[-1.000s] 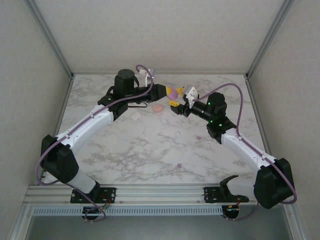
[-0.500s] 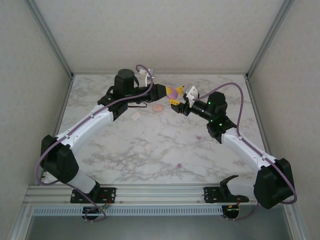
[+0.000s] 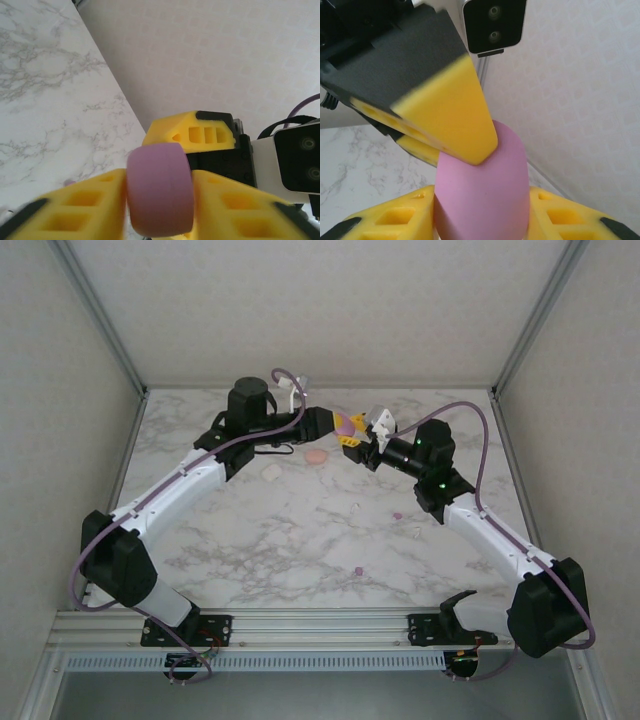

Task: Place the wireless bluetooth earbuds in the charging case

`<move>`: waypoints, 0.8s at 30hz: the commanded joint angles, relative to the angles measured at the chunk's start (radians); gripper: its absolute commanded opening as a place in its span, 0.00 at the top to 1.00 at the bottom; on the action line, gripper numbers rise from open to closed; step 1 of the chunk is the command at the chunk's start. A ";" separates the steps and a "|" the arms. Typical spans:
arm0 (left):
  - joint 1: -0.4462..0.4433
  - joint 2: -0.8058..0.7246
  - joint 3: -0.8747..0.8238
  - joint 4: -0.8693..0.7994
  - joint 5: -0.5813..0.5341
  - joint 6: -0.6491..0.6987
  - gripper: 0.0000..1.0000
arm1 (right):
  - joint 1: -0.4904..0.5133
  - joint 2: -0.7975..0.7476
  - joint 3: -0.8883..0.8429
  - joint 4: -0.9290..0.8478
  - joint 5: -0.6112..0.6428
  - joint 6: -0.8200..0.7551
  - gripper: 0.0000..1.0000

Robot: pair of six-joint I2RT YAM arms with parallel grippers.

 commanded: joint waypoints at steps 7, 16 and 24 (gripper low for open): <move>0.003 -0.169 -0.010 -0.109 -0.156 0.373 0.27 | -0.051 0.000 0.134 -0.223 -0.174 0.098 0.65; 0.012 -0.331 -0.204 -0.121 -0.085 1.047 0.32 | -0.066 0.043 0.247 -0.391 -0.443 0.070 0.66; 0.014 -0.242 -0.121 -0.214 0.092 1.120 0.37 | -0.065 0.066 0.331 -0.530 -0.533 -0.015 0.66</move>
